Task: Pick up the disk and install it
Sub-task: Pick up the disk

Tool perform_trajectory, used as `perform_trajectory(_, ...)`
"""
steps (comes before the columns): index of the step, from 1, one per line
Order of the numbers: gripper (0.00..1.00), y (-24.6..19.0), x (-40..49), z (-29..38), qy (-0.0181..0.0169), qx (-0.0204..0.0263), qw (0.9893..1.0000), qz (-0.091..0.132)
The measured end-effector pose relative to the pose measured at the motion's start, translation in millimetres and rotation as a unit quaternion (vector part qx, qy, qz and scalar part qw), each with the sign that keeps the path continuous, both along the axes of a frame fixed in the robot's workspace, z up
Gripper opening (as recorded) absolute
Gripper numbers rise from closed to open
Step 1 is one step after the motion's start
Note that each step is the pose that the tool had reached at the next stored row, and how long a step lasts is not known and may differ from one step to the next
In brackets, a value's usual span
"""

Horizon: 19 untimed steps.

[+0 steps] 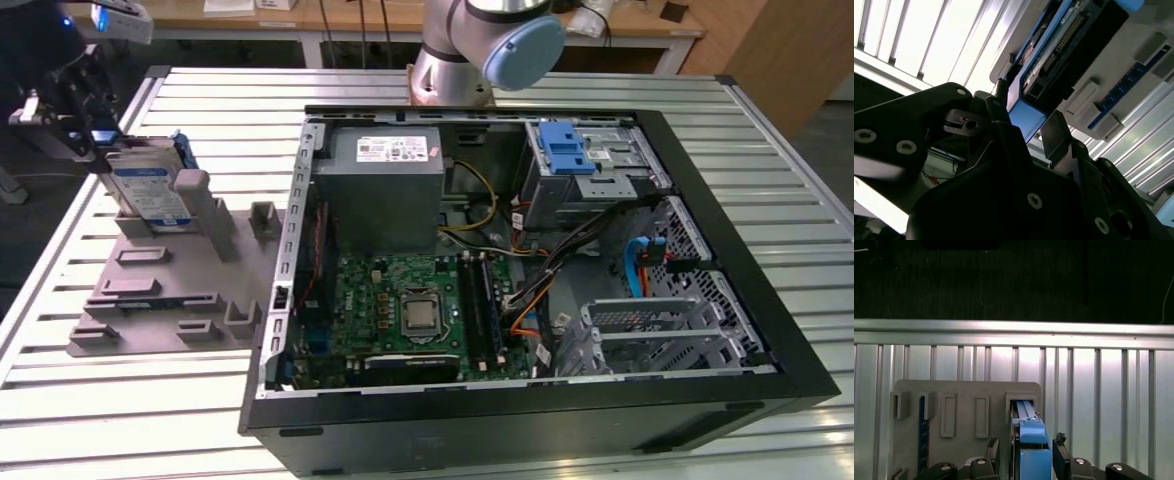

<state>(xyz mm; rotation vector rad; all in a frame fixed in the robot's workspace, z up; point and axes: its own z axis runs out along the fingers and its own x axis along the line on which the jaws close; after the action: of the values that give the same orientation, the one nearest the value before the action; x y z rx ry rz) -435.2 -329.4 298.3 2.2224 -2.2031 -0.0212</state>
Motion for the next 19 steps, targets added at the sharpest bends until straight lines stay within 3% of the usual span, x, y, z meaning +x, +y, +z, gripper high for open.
perform_trajectory(13, 0.54, 0.1, -2.2, -6.6, -0.0001, 0.0, 1.0, 0.005)
perform_trajectory(14, 0.45, 0.1, -2.2, -6.6, 0.0, 0.0, 1.0, 0.005)
perform_trajectory(19, 0.44, 0.1, -2.2, -6.6, 0.0, 0.0, 1.0, 0.005)
